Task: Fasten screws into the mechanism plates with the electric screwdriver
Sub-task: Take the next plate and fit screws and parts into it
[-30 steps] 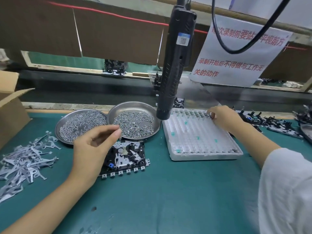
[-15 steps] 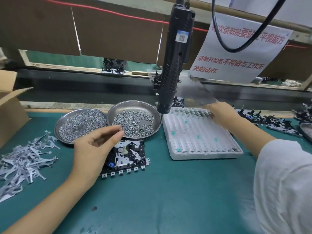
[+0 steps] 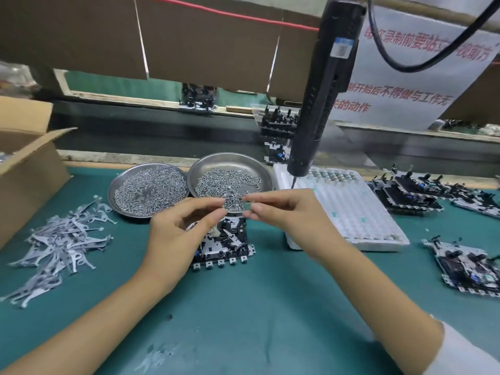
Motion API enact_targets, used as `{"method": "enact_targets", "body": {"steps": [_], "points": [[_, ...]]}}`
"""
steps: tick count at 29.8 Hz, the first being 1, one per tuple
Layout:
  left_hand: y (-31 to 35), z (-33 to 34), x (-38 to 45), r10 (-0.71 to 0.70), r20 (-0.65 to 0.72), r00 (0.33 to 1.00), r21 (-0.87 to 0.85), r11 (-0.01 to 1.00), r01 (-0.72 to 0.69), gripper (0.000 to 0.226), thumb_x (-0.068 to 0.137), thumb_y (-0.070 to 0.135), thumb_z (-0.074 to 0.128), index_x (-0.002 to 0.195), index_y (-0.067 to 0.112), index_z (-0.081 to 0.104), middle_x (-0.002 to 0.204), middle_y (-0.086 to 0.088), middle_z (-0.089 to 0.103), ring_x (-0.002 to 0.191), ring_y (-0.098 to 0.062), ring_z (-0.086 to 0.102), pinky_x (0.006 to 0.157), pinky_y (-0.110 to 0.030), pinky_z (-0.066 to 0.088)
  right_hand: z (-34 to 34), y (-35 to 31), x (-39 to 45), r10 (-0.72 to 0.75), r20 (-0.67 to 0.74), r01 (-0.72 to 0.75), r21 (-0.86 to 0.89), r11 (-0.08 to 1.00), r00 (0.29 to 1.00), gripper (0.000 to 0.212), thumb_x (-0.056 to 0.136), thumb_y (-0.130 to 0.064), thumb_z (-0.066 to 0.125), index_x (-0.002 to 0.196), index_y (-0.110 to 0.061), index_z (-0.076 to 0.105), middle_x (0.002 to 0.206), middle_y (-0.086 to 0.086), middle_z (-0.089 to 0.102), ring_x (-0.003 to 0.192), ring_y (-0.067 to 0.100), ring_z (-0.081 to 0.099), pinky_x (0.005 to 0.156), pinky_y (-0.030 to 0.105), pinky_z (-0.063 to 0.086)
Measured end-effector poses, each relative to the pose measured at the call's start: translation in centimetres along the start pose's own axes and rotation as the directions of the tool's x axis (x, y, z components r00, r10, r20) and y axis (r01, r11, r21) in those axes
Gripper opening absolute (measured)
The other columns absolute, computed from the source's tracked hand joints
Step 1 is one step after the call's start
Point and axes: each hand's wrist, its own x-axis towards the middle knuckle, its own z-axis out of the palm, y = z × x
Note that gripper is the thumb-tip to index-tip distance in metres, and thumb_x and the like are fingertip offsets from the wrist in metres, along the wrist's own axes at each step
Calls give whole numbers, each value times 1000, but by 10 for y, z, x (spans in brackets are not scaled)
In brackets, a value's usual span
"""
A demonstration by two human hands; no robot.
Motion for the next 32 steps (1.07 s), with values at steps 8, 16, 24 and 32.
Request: {"method": "enact_targets", "body": {"steps": [8, 16, 24, 32], "points": [[-4, -1, -2, -27, 31, 999, -43, 999, 29, 18, 71, 19, 70, 88, 22, 70, 83, 6, 72, 75, -4, 66, 69, -12, 50, 31, 24, 8, -25, -109, 39, 123, 992, 994, 26, 75, -2, 76, 95, -19, 74, 89, -2, 75, 84, 10, 71, 71, 12, 51], [-7, -1, -1, -21, 40, 999, -8, 1000, 22, 15, 71, 16, 71, 85, 22, 70, 80, 9, 72, 72, -3, 66, 68, -13, 50, 32, 29, 8, 7, -50, 1, 162, 987, 999, 23, 77, -4, 75, 90, -23, 76, 89, -1, 75, 87, 8, 71, 72, 11, 50], [-7, -1, -2, -40, 59, 997, -14, 999, 41, 15, 71, 16, 71, 85, 19, 71, 79, 10, 73, 72, -1, 66, 66, -11, 49, 32, 31, 7, -10, -57, 18, 152, 988, 998, 21, 78, -4, 74, 91, -21, 76, 88, 0, 75, 84, 9, 71, 72, 12, 50], [-6, -2, -4, -42, 67, 997, -1, 999, 42, 15, 72, 16, 71, 86, 19, 71, 78, 10, 73, 69, -1, 66, 65, -11, 49, 31, 31, 6, -38, -66, 46, 130, 990, 997, 23, 80, 0, 71, 89, -21, 75, 86, -5, 75, 82, 7, 70, 71, 11, 50]]}}
